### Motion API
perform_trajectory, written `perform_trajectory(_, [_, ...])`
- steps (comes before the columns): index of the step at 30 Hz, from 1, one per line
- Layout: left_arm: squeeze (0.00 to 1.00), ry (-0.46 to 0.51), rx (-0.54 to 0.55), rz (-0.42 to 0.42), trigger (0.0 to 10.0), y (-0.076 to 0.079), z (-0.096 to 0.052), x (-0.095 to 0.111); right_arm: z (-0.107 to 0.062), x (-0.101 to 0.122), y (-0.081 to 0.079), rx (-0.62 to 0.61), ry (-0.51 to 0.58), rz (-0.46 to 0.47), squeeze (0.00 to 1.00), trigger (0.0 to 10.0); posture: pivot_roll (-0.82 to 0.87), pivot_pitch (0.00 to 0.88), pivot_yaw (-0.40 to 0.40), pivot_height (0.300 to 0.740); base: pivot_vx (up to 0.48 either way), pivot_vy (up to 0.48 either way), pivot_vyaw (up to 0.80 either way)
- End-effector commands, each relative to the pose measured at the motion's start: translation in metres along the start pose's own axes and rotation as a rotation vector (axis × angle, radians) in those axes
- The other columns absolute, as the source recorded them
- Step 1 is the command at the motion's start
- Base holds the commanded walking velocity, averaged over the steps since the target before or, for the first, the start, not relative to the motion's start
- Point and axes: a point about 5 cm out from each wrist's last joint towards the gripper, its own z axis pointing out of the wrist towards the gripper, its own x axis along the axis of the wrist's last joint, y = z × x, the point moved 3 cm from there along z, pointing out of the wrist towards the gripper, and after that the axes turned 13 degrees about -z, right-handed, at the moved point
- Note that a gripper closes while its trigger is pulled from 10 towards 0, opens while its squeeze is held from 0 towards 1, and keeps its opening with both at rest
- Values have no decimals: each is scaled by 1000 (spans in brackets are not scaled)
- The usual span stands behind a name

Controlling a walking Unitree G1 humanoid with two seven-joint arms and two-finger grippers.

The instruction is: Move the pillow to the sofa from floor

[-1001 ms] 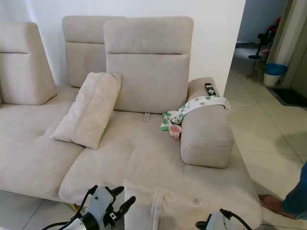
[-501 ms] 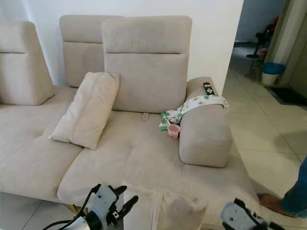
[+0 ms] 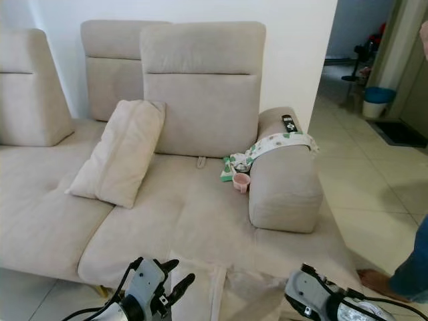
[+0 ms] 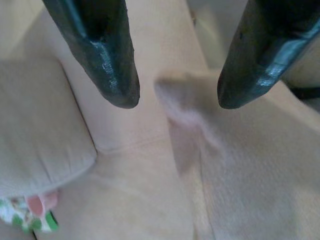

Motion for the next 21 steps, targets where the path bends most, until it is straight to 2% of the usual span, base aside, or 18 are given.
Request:
perform_trajectory(1, [0, -27, 5, 25, 10000, 0, -3, -4, 7, -3, -5, 23, 7, -37, 769, 10000, 10, 48, 29, 555, 0, 0, 0])
perform_trajectory(2, [0, -27, 5, 25, 10000, 0, -3, -4, 7, -3, -5, 23, 7, -37, 769, 10000, 10, 48, 29, 555, 0, 0, 0])
perform_trajectory(3, [0, -28, 7, 27, 10000, -1, -5, -4, 10, -2, -4, 17, 14, -47, 937, 10000, 11, 49, 29, 555, 0, 0, 0])
perform_trajectory(7, [0, -31, 10, 29, 10000, -2, -5, -4, 12, -2, -1, 10, 14, -50, 902, 10000, 12, 50, 30, 555, 0, 0, 0])
perform_trajectory(9, [0, -36, 14, 31, 10000, -3, -7, -6, 21, -5, -4, 25, 6, -35, 0, 10000, 18, 52, 30, 555, 0, 0, 0])
perform_trajectory(15, [0, -37, 13, 31, 10000, -3, -8, -6, 27, -8, -13, 56, -3, -13, 0, 10000, 20, 52, 30, 555, 0, 0, 0])
perform_trajectory(17, [0, -33, 14, 31, 10000, -2, -7, -5, 31, -9, -22, 70, -8, 16, 0, 10000, 20, 51, 30, 555, 0, 0, 0])
perform_trajectory(21, [0, -30, 15, 30, 10000, -2, -6, -4, 34, -10, -26, 60, -6, 22, 0, 10000, 16, 50, 32, 555, 0, 0, 0])
